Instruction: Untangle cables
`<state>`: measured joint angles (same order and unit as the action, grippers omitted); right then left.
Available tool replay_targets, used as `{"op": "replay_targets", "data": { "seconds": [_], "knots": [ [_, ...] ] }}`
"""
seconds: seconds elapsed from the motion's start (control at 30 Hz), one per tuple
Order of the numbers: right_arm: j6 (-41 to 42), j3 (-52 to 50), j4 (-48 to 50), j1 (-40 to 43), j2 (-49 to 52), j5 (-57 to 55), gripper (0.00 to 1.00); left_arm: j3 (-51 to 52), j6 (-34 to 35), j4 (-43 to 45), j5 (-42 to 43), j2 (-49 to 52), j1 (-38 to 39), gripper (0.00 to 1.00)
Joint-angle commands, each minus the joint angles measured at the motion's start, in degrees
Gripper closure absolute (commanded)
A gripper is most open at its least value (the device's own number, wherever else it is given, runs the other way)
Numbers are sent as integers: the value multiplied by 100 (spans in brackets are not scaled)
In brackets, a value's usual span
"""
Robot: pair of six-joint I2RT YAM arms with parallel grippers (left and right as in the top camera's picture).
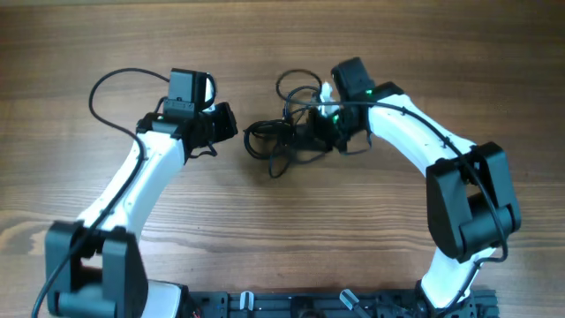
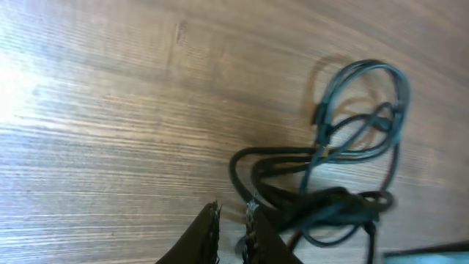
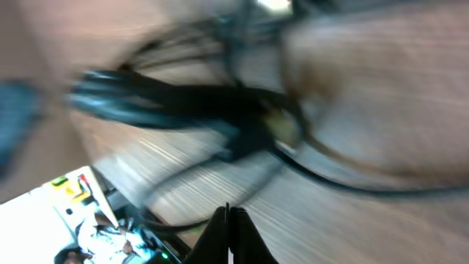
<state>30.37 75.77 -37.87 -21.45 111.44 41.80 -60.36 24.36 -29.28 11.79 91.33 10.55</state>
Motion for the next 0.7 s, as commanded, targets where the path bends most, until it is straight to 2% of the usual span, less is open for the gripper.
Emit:
{"op": "replay_targets", "data": {
  "seconds": [0.0,0.13,0.33,0.47,0.67],
  "knots": [
    [345,179,551,-131,-258,332,96,-17,164,59,129,363,20,85],
    [599,179,1469,-531,-254,299,96,-17,164,271,168,553,20,84],
    [1198,175,1862,-970,-251,-387,96,-17,164,328,212,743,26,84],
    [1204,146,1502,-1178,-243,-1071,96,-17,164,313,210,769,24,84],
    [1158,136,142,-1200,-214,-2131,96,-17,162,306,208,769,24,83]
  ]
}}
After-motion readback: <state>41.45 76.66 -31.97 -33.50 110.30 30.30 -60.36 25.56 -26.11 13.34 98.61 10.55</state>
